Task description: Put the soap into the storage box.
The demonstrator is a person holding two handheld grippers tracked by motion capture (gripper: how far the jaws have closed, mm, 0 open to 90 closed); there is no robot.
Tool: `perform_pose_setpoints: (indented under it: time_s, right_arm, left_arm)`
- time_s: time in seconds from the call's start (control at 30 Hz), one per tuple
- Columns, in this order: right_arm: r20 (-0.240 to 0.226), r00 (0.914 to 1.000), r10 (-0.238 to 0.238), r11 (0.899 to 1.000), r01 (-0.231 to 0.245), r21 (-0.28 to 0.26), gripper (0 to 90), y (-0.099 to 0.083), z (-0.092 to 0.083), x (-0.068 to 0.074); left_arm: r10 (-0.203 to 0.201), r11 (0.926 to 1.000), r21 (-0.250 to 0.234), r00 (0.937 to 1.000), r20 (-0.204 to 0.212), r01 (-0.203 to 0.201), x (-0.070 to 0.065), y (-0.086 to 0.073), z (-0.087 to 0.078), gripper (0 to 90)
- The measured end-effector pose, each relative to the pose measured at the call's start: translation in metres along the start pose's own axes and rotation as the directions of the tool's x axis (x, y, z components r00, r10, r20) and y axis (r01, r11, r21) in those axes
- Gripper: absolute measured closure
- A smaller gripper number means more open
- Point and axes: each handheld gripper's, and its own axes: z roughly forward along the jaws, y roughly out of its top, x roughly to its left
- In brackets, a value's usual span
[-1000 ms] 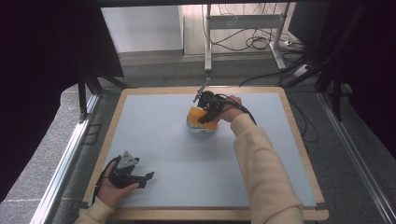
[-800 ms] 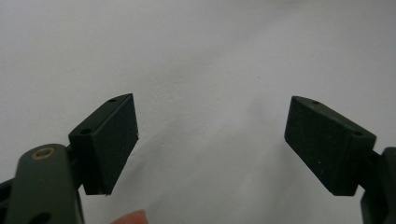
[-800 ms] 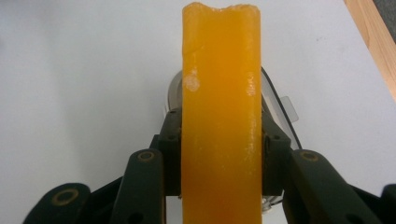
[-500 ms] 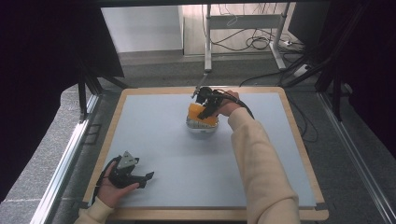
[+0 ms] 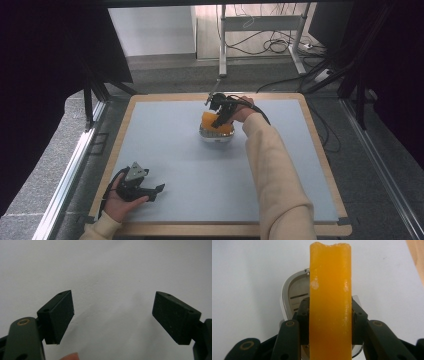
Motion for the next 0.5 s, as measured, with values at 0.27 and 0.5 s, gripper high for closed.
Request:
perform_pose_setpoints:
  time_s: [0.27,0.5]
  right_arm:
    - [-0.025,0.9995,-0.021,0.999,0.022,0.027,61.5,0.000,0.013,0.001]
    - [0.007,0.9997,0.025,1.000,-0.025,-0.013,56.0,-0.002,0.014,-0.001]
  left_arm:
    - [0.001,1.0000,-0.001,1.0000,-0.003,-0.001,0.001,0.000,-0.001,18.0]
    - [0.004,1.0000,-0.002,1.0000,-0.004,-0.004,0.001,0.000,-0.001,18.0]
